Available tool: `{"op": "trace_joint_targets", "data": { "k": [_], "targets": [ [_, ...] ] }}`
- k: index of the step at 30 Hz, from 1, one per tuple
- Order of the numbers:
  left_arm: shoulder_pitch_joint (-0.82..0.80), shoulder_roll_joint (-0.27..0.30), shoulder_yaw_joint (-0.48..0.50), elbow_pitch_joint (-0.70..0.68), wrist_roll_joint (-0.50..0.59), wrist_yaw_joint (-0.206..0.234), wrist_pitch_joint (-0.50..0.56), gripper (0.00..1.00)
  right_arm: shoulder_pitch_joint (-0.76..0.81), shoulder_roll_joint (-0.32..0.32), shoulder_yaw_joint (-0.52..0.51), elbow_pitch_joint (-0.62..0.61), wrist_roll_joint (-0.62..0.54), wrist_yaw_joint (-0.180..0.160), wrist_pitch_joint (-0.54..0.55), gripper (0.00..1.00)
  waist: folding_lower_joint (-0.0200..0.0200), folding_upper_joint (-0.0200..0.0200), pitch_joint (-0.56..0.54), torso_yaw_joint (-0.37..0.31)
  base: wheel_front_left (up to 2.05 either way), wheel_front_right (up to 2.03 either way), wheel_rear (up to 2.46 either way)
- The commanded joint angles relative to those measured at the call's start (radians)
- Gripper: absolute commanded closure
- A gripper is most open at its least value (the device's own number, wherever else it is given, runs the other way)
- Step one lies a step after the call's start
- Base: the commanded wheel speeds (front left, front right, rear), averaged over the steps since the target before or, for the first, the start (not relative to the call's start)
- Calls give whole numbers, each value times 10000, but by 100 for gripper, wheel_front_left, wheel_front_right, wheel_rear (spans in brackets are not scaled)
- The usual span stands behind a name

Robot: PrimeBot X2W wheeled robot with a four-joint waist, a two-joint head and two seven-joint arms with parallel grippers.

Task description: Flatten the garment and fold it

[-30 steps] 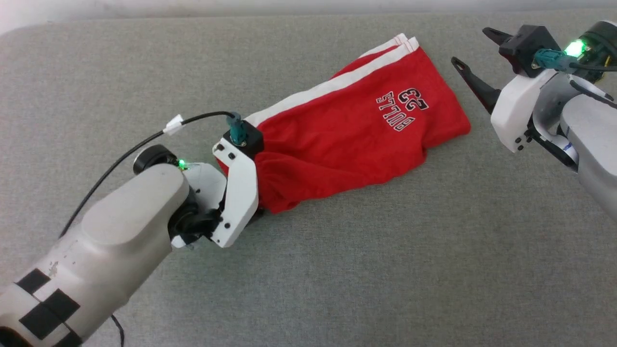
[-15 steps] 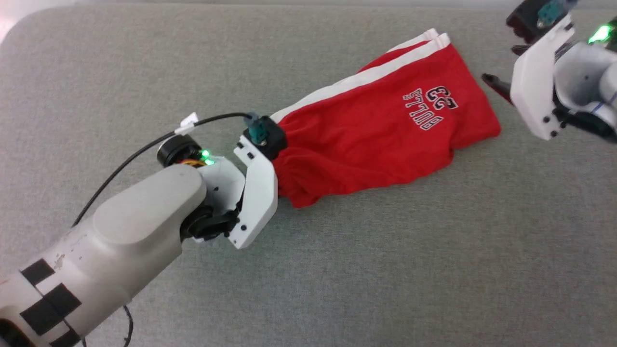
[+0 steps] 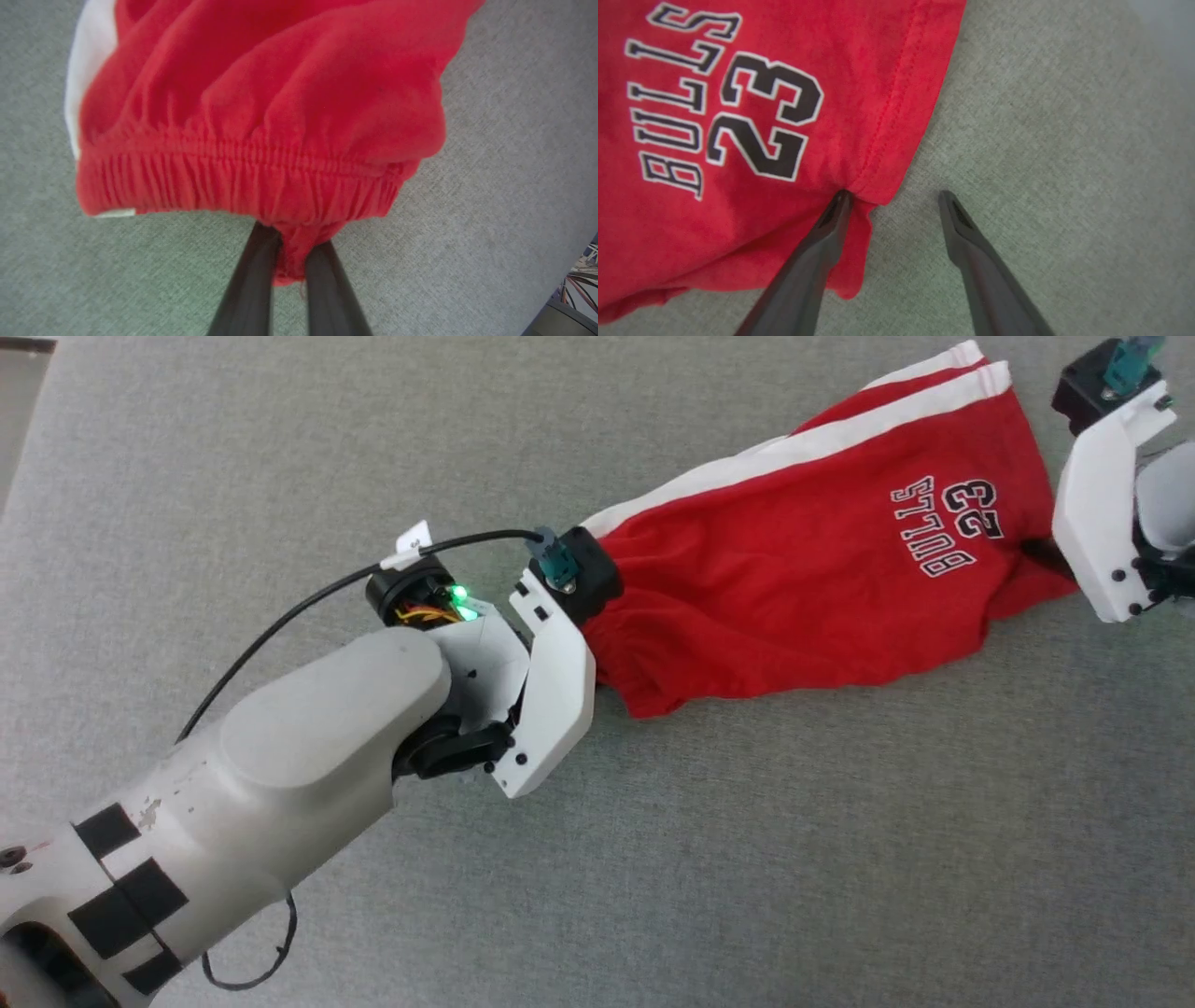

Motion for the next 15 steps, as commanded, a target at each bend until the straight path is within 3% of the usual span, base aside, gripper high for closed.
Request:
{"op": "trace_joint_targets", "data": {
  "k": [1, 5, 6, 7, 15],
  "targets": [
    [-56, 16, -94, 15, 106, -67, -38, 100, 516, 158, 95, 75, 99, -6, 0, 0, -1, 0, 246, 243, 0, 0, 0],
    [-30, 118, -135, 0, 158, -67, -107, 100, 1059, 291, 115, 176, 286, -6, -146, 0, -1, 0, 199, 159, 0, 0, 0],
    [-10, 153, -141, 0, 158, -67, -125, 100, 1122, 304, 119, 144, 316, -6, -189, 34, -1, 0, 175, 116, 0, 0, 0],
    [16, 189, -146, 2, 148, -67, -145, 100, 1144, 309, 121, 96, 347, -6, -307, 100, -1, 0, 145, 70, 0, 0, 0],
    [287, 406, -162, 152, 22, -67, -471, 100, 766, 165, 62, -34, 437, -6, -1567, 100, -1, 0, -360, -318, 0, 0, 0]
  ]
}}
